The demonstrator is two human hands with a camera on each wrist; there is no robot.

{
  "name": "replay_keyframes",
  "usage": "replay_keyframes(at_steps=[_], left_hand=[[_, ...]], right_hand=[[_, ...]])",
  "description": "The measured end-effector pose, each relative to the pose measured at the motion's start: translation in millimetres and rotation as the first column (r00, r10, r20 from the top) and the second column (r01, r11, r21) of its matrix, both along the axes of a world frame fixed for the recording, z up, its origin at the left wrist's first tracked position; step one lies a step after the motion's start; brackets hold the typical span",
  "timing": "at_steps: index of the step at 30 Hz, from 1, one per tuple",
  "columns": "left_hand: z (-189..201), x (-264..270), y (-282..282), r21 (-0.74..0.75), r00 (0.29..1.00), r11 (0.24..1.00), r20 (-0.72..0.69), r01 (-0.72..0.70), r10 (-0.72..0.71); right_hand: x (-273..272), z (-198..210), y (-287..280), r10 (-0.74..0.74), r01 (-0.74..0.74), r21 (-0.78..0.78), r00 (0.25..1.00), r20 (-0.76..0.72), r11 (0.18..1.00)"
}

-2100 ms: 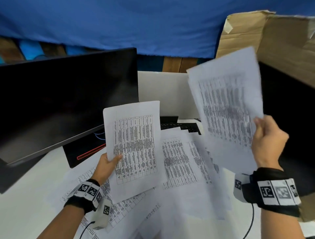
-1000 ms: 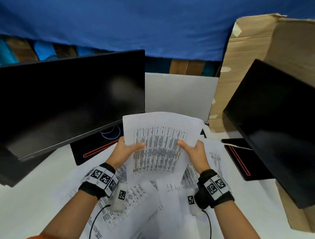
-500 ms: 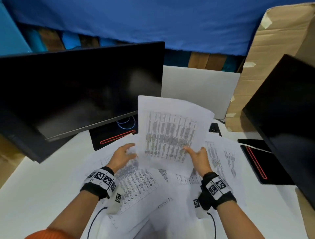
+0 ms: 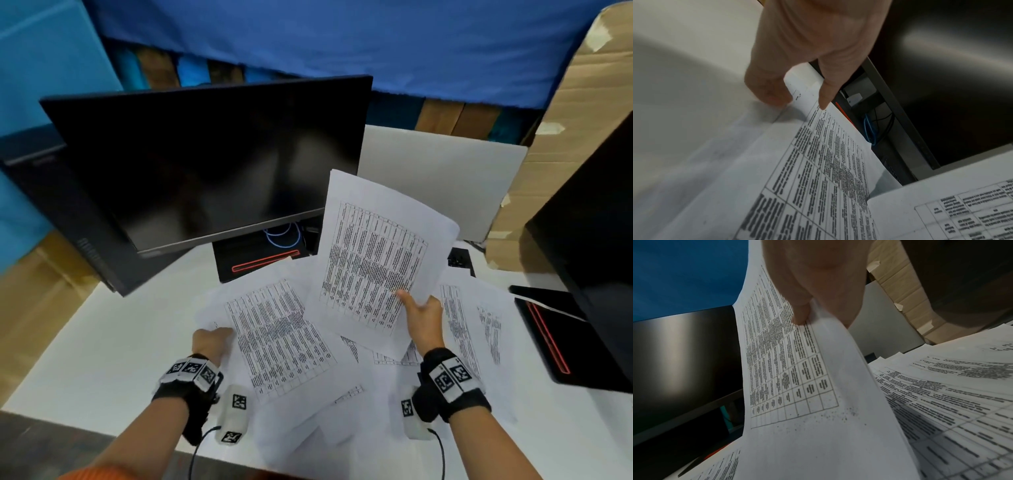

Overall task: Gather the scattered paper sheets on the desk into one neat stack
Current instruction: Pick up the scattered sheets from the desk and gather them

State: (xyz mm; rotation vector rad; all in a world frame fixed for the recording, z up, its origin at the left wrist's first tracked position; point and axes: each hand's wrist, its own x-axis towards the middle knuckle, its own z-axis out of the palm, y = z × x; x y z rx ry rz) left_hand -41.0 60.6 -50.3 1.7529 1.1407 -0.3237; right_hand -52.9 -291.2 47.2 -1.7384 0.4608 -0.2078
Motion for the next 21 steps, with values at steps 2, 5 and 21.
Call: replay_keyframes(at_steps=[2,5,21], left_hand=[[23.4,-9.6,-14.0,0.14,0.993,0.988,-0.112,0.058,-0.043],[43.8,-19.7,-28.4,0.143,0.979,0.981,-0.175,0.134,-0.108],[45.4,5.7,-54.9,-0.198,0.98,0.962,0.102,0.186,-0.168]], right_hand=[[-1.7,-1.6,-0.3,-0.006,0.006,-0.004,1.0,0.003,1.0],[-6.5,-1.1,-0.1,-0.009,0.009,0.017,1.0,0.0,1.0],[-18.6,-2.6,-1.7,-0.052,0.052,-0.006,0.998,0.019,0.999]])
